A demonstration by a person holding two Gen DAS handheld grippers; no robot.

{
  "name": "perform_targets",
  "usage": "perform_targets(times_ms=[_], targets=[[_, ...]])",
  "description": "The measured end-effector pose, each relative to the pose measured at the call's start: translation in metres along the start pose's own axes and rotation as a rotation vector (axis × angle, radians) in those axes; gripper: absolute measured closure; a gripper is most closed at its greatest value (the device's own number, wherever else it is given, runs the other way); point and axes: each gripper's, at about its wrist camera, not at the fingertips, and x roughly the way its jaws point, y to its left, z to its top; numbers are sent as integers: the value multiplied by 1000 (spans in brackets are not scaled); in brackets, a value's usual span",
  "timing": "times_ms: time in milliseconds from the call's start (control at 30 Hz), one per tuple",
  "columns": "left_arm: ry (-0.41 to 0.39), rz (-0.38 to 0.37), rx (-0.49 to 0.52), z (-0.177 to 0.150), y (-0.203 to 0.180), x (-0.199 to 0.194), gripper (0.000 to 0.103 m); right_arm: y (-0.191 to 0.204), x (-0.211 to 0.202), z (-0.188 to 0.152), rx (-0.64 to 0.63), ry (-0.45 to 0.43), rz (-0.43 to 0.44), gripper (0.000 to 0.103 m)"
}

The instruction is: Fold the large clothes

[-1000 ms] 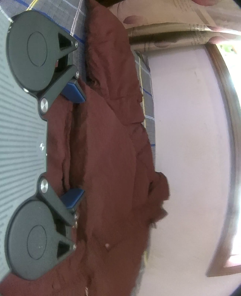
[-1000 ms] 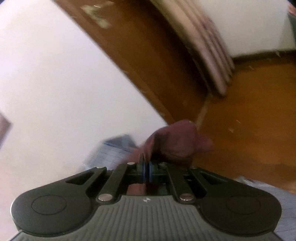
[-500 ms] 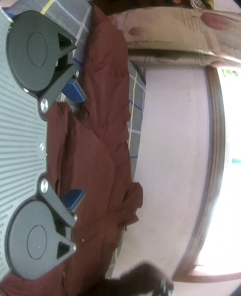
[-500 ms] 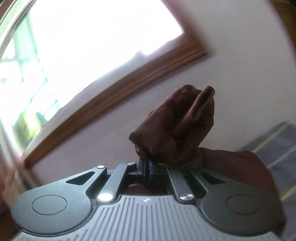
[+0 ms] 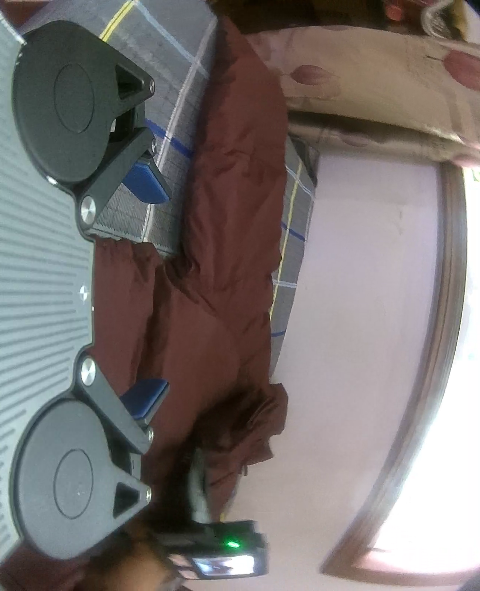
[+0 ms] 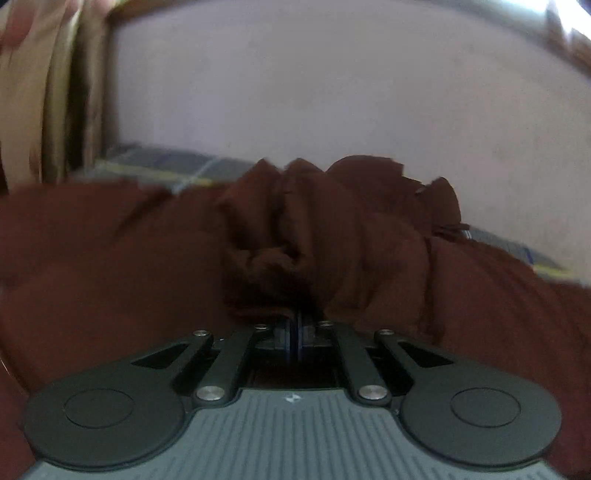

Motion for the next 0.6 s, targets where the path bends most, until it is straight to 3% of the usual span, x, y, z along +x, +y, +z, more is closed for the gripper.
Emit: perform_targets(times_ms=[200,300,467,600], targets=[[21,-25,-188,11,39,1,1,44,19,8,-192,-20,-129,94],[22,5,-280,15,64,1,0,58,18,6,-272,-35,-189,94],[62,123,-330,19,105,4,1,55,13,5,-267,-37,-202,88],[85,217,-337,29,129,12,1,41,12,7,-197,-40,-150,82]])
